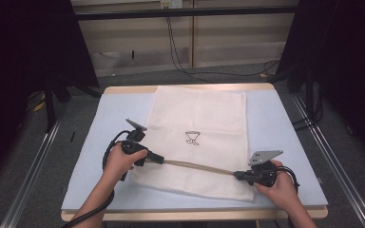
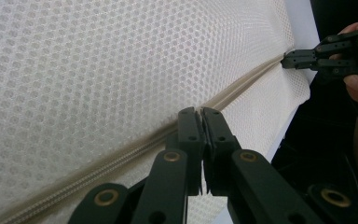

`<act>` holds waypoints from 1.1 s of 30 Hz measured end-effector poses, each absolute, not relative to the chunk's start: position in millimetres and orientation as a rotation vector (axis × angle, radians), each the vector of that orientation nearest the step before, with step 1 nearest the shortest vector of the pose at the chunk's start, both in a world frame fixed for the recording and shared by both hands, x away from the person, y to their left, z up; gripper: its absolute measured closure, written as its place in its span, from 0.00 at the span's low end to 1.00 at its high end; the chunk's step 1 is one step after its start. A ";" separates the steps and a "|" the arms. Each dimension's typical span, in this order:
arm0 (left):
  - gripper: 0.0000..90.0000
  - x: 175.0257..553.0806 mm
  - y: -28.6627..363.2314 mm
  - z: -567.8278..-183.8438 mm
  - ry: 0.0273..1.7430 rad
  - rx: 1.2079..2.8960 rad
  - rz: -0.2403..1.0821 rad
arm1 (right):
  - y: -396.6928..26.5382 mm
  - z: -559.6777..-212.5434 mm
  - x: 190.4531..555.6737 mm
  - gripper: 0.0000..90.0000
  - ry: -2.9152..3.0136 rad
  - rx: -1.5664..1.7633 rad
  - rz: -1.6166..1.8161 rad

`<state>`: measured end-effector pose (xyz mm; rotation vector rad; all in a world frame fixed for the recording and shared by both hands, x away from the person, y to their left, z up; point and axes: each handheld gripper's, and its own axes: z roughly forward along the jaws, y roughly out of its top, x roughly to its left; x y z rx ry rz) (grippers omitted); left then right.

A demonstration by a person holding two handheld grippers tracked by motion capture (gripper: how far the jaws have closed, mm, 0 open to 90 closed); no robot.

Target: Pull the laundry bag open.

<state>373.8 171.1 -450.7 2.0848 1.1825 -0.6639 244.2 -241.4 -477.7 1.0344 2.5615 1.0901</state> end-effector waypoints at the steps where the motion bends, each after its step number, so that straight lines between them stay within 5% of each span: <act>1: 0.97 373.4 170.5 -450.8 1.189 2.083 -0.665 | -241.5 -478.2 243.9 1.00 2.560 1.037 1.102; 33: 0.97 376.7 212.3 -444.3 1.267 2.063 -0.595 | -242.7 -478.6 244.3 1.00 2.556 1.046 1.108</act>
